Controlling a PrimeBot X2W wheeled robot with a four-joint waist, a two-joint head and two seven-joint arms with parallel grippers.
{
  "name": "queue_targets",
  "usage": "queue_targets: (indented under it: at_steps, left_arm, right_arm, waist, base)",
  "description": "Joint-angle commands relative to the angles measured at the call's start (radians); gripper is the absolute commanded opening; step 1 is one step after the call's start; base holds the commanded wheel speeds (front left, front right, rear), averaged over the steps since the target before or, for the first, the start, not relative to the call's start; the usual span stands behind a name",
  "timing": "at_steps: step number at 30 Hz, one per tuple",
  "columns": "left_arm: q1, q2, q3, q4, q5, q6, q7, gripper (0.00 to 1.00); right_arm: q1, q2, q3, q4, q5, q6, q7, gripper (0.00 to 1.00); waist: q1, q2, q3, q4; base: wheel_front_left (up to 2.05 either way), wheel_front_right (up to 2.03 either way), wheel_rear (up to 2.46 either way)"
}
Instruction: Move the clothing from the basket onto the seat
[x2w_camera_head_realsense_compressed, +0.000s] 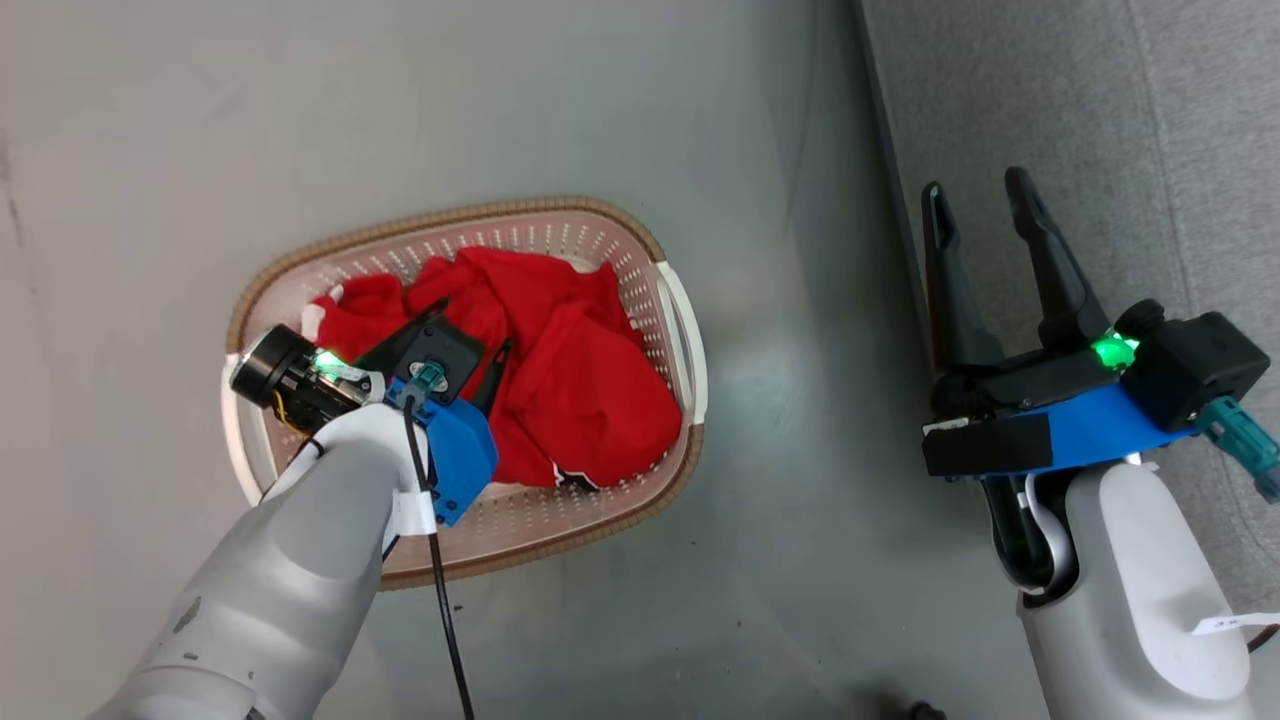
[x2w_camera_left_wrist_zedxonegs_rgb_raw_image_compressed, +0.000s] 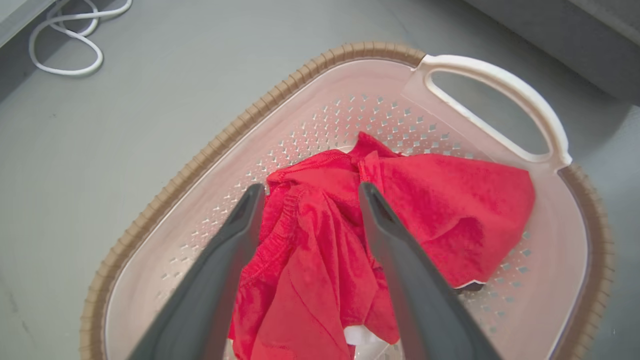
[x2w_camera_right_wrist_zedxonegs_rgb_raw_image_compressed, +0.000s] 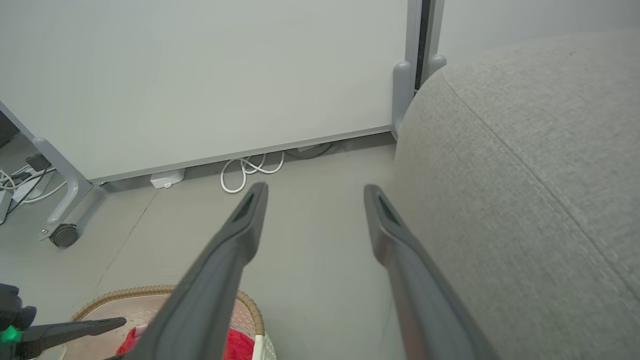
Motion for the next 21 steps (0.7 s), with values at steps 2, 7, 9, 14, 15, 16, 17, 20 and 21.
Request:
queue_targets:
  at_steps: [2,7,9,14,15,16,17,20,21]
  left_arm:
    - [-0.034,0.002,-0.04,0.03,-0.014,-0.001,0.006,1.0]
    - [-0.07,0.007,-0.109,0.07,-0.037,-0.001,0.034,1.0]
    - [-0.087,0.014,-0.136,0.081,-0.04,-0.001,0.045,1.0]
    - [-0.116,0.02,-0.204,0.101,-0.035,-0.001,0.067,1.0]
    - [-0.125,0.024,-0.217,0.103,-0.037,-0.001,0.068,1.0]
    - [-0.134,0.026,-0.228,0.105,-0.038,-0.001,0.075,1.0]
    - [-0.138,0.028,-0.238,0.109,-0.039,-0.001,0.081,1.0]
    - [-0.159,0.036,-0.26,0.119,-0.046,-0.001,0.101,1.0]
    - [-0.168,0.038,-0.266,0.122,-0.043,-0.001,0.105,1.0]
  right_arm:
    - [-0.025,-0.003,-0.004,-0.009,-0.002,0.0,-0.004,1.0]
    - [-0.045,-0.003,-0.012,-0.022,-0.006,0.0,-0.004,1.0]
    - [-0.056,-0.003,-0.016,-0.026,-0.008,0.0,-0.004,1.0]
    - [-0.07,-0.003,-0.02,-0.041,-0.011,0.0,-0.004,1.0]
    - [-0.073,-0.003,-0.021,-0.043,-0.011,0.0,-0.004,1.0]
    - [-0.074,-0.003,-0.023,-0.045,-0.012,0.0,-0.004,1.0]
    - [-0.075,-0.003,-0.025,-0.047,-0.012,0.0,-0.004,1.0]
    - [-0.079,-0.003,-0.027,-0.052,-0.014,0.0,-0.004,1.0]
    - [-0.08,-0.003,-0.027,-0.053,-0.014,0.0,-0.004,1.0]
  waist:
    - [-0.0001,0.0,0.048,-0.006]
    - [-0.0001,0.0,0.106,-0.006]
    - [-0.0001,0.0,0.132,-0.006]
    - [-0.0001,0.0,0.18,-0.006]
    - [-0.0001,0.0,0.188,-0.006]
    - [-0.0001,0.0,0.198,-0.004]
    - [-0.0001,0.0,0.205,-0.003]
    - [-0.0001,0.0,0.226,0.0]
    - [-0.0001,0.0,0.233,0.0]
  base:
    - [0.0,0.0,0.0]
    - [0.0,0.0,0.0]
    - [0.0,0.0,0.0]
    - [0.0,0.0,0.0]
    - [0.0,0.0,0.0]
    - [0.0,0.0,0.0]
    - [0.0,0.0,0.0]
    - [0.0,0.0,0.0]
    - [0.0,0.0,0.0]
